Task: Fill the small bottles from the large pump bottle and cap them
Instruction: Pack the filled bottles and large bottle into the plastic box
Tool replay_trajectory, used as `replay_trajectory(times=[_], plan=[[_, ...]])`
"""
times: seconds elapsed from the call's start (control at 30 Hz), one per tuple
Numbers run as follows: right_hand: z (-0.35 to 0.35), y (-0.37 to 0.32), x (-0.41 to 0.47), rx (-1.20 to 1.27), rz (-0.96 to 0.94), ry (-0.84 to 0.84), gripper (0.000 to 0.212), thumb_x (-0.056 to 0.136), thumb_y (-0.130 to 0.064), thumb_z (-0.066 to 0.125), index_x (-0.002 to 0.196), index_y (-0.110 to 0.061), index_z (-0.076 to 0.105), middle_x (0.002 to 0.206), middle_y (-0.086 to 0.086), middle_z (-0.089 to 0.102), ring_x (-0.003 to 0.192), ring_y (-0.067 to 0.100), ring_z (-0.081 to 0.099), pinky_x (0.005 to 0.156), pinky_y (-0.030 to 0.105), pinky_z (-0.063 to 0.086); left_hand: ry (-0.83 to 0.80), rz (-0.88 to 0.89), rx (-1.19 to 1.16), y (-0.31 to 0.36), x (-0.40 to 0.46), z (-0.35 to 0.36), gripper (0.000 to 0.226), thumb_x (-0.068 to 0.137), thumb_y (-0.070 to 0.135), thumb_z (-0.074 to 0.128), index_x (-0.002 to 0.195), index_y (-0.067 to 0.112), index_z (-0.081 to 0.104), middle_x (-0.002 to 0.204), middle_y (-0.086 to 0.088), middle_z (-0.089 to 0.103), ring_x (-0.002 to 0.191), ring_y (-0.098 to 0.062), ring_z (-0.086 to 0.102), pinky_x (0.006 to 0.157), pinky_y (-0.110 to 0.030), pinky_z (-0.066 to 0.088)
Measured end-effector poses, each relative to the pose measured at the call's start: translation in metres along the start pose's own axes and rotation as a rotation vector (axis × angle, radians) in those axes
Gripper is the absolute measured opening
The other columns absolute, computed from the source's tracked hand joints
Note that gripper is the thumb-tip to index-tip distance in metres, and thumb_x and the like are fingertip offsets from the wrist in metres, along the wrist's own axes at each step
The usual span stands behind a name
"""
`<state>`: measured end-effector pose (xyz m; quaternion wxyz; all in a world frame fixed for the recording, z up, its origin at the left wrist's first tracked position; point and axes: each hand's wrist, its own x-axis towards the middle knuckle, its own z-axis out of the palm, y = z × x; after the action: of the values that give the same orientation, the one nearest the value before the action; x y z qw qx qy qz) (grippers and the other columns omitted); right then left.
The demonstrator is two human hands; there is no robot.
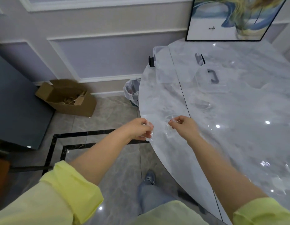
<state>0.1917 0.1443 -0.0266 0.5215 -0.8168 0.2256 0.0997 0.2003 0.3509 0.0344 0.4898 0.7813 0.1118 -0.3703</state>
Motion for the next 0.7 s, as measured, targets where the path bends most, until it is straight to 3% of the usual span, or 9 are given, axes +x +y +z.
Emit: replay_trajectory(times=[0.27, 0.4, 0.5, 0.57, 0.7], plan=[[0.031, -0.028, 0.059, -0.08, -0.037, -0.006, 0.01, 0.095, -0.023, 0.069, 0.103, -0.018, 0.069, 0.074, -0.005, 0.064, 0.07, 0.008, 0.056, 0.053, 0.013, 0.035, 0.096, -0.056, -0.101, 0.027, 0.071, -0.024, 0.027, 0.101, 0.009, 0.057, 0.127, 0.002, 0.058, 0.093, -0.005, 0.064, 0.07, -0.012, 0.063, 0.071, -0.023, 0.056], [0.036, -0.045, 0.083, -0.121, -0.044, 0.002, 0.012, 0.096, -0.02, 0.069, 0.107, -0.015, 0.068, 0.075, 0.0, 0.061, 0.068, 0.011, 0.054, 0.043, 0.009, 0.035, 0.102, -0.041, -0.13, 0.041, 0.101, -0.033, 0.019, 0.099, 0.007, 0.058, 0.118, 0.009, 0.058, 0.097, -0.005, 0.064, 0.067, -0.011, 0.061, 0.064, -0.02, 0.052], [0.038, -0.055, 0.099, -0.143, -0.038, 0.039, 0.012, 0.096, -0.018, 0.068, 0.108, -0.013, 0.069, 0.072, 0.0, 0.058, 0.064, 0.012, 0.051, 0.043, 0.009, 0.035, 0.075, -0.04, -0.106, 0.054, 0.122, -0.041, 0.012, 0.099, 0.007, 0.059, 0.109, 0.013, 0.057, 0.091, -0.005, 0.064, 0.066, -0.01, 0.062, 0.064, -0.021, 0.051], [0.04, -0.059, 0.114, -0.157, -0.039, 0.075, 0.013, 0.095, -0.017, 0.069, 0.107, -0.012, 0.069, 0.066, -0.004, 0.054, 0.061, 0.009, 0.049, 0.048, 0.01, 0.035, 0.037, -0.027, -0.055, 0.063, 0.14, -0.048, 0.011, 0.097, 0.009, 0.061, 0.106, 0.014, 0.059, 0.098, -0.007, 0.066, 0.069, -0.01, 0.065, 0.065, -0.021, 0.053], [0.047, -0.074, 0.139, -0.166, -0.02, 0.168, 0.011, 0.096, -0.015, 0.068, 0.106, -0.013, 0.066, 0.076, 0.001, 0.059, 0.067, 0.011, 0.053, 0.055, 0.006, 0.038, -0.06, 0.011, 0.048, 0.082, 0.177, -0.067, 0.015, 0.095, 0.007, 0.062, 0.108, 0.013, 0.06, 0.111, -0.006, 0.067, 0.075, -0.013, 0.068, 0.076, -0.028, 0.056]])
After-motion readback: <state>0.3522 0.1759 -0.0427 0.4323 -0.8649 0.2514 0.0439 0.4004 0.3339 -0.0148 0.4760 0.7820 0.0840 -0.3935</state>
